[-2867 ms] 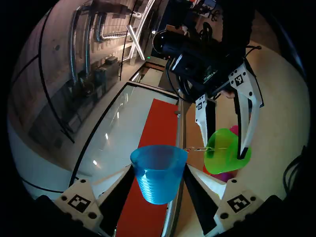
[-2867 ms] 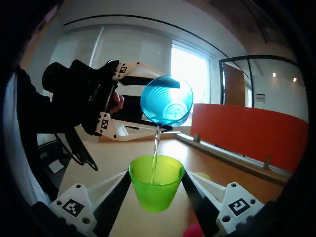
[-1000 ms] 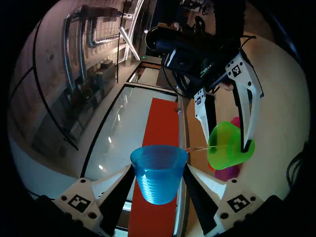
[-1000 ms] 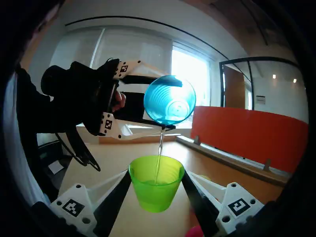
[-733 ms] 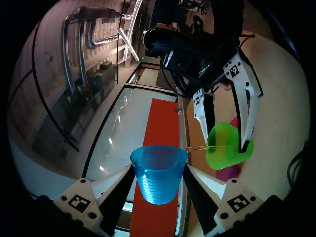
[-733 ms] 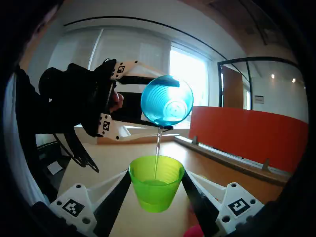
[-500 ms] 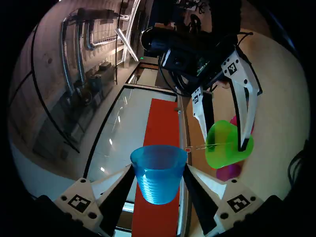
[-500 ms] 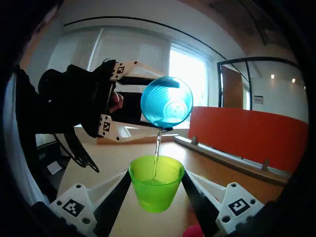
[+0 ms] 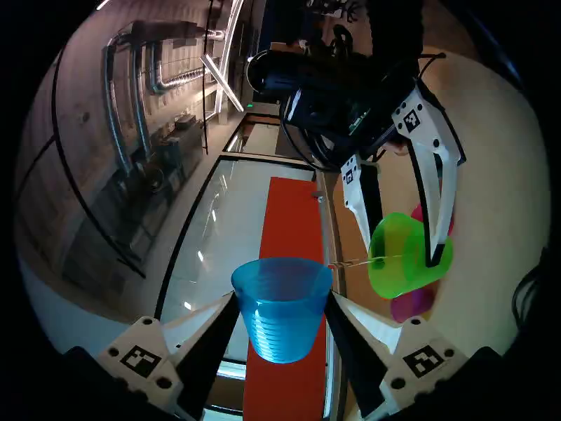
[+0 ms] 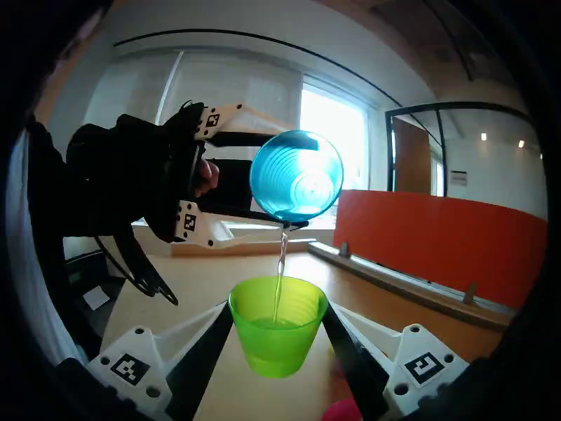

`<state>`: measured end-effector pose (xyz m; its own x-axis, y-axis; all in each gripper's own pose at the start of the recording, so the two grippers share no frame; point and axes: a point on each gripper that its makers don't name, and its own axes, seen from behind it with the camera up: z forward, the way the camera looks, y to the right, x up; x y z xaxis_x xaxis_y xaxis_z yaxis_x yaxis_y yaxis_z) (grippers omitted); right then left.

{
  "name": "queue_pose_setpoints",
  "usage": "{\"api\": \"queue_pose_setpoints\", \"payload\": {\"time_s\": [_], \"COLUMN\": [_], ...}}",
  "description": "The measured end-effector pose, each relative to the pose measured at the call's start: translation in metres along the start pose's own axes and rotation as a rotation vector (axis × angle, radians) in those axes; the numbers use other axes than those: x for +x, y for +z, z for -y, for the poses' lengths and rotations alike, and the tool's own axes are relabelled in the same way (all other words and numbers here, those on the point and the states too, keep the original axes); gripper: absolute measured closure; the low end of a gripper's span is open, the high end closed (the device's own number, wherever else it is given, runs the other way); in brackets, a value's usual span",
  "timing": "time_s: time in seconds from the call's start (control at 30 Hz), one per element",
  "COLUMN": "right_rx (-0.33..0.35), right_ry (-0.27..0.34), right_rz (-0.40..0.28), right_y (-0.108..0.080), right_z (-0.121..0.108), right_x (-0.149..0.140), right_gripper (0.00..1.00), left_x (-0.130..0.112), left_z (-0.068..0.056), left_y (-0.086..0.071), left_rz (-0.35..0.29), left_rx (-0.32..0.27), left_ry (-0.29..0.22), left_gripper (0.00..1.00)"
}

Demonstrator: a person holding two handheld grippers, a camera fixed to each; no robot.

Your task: Pour water

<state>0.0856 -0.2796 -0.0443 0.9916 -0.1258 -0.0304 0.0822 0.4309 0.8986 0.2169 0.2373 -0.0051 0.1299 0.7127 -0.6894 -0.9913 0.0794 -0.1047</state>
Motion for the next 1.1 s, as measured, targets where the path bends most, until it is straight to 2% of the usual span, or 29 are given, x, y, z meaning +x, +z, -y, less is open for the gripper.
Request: {"api": "queue_pose_setpoints", "payload": {"time_s": [0.37,1.1], "right_rx": [-0.003,-0.004], "right_ry": [-0.002,-0.009], "right_rz": [-0.001,-0.006], "right_y": [-0.0013,0.0012], "right_z": [-0.0013,-0.0010], "right_x": [-0.0004,0.0036], "right_gripper": [0.10,0.10], "left_x": [-0.0038,-0.0052], "left_z": [0.0004,0.0016], "left_y": [0.0032,-0.0002], "left_rz": [0.008,0.019], "left_rx": [0.004,0.009], "left_ry": [0.016,0.094], "left_gripper": [0.17,0.17]}}
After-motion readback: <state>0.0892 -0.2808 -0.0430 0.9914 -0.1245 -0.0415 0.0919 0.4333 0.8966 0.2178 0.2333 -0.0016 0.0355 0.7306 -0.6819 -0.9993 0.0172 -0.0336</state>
